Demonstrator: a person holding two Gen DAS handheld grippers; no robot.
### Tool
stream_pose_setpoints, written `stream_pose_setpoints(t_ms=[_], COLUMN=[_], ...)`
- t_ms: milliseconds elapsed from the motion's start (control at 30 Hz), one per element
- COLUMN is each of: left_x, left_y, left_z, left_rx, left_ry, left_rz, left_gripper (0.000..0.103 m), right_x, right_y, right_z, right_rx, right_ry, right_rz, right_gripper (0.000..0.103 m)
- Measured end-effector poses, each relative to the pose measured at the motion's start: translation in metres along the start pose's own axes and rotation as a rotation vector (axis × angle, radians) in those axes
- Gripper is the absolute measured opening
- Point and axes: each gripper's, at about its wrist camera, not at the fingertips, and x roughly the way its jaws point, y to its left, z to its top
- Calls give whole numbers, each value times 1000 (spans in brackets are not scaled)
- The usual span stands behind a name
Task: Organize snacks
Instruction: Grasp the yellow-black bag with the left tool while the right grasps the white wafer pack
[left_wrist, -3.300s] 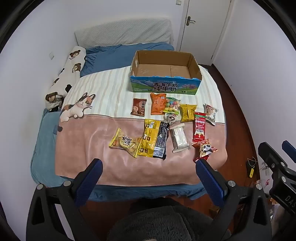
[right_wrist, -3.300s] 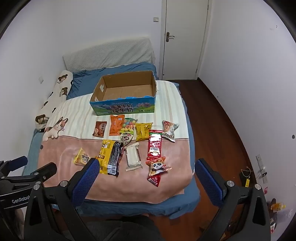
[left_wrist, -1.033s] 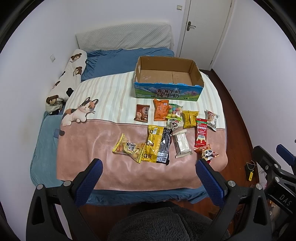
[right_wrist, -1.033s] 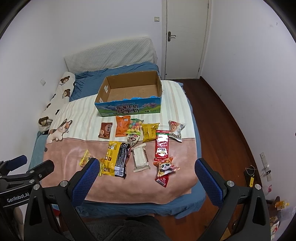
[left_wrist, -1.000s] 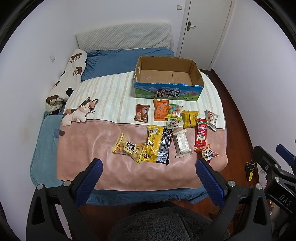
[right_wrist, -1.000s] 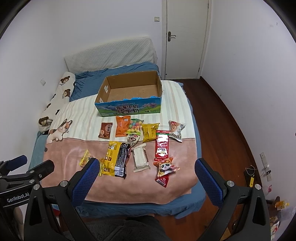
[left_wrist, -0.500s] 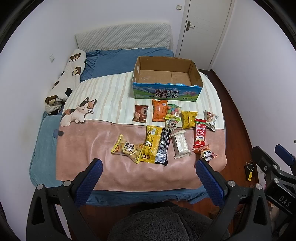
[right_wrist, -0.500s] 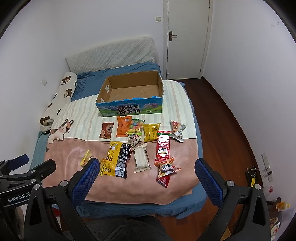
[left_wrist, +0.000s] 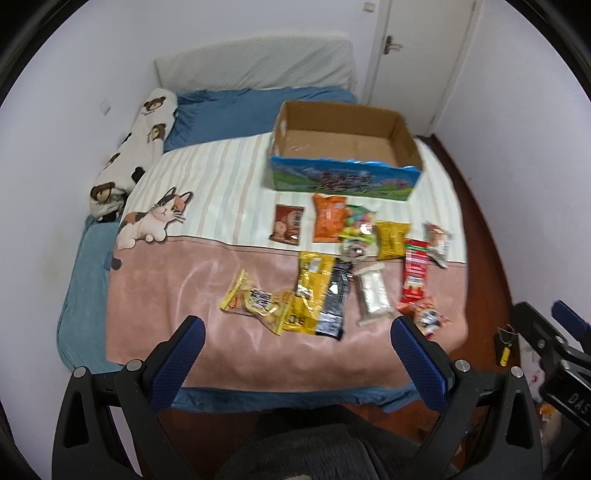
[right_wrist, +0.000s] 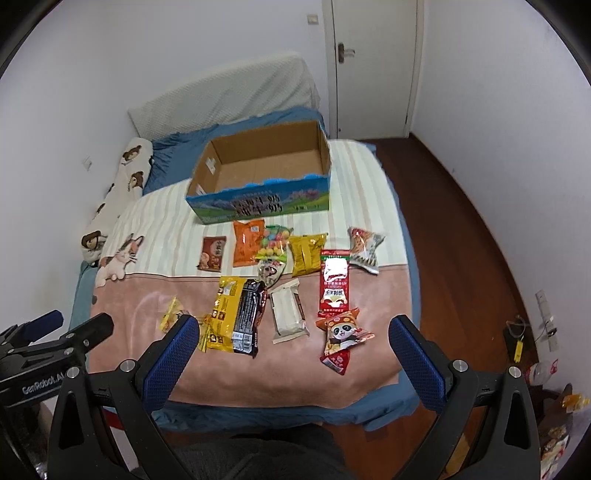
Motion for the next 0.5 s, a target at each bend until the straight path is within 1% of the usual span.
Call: stream_pose_setpoints(t_ms=[100, 200, 233, 333, 433, 500], left_x=[39, 87, 105, 162, 210, 247], left_y=[5, 7, 8, 5, -3, -14], left_z=[10, 19, 20, 22, 21, 21], left_rx=[-15, -16, -11, 3, 24, 49], left_ry=[33, 97, 129, 212, 286, 349], left_rz=[33, 38, 35, 23, -3, -30], left_gripper=[103, 103, 103, 103, 103, 103], right_x=[43, 97, 116, 176, 226, 250], right_y=[-4, -10, -11, -15, -20, -20], right_z=[7, 14, 15, 15, 12, 10], right_rx=[22, 42, 46, 64, 69, 68], right_ry=[47, 111, 138, 222, 272, 296], right_rz=[5, 4, 8, 59, 79, 78], right_gripper=[103, 103, 103, 103, 103, 102])
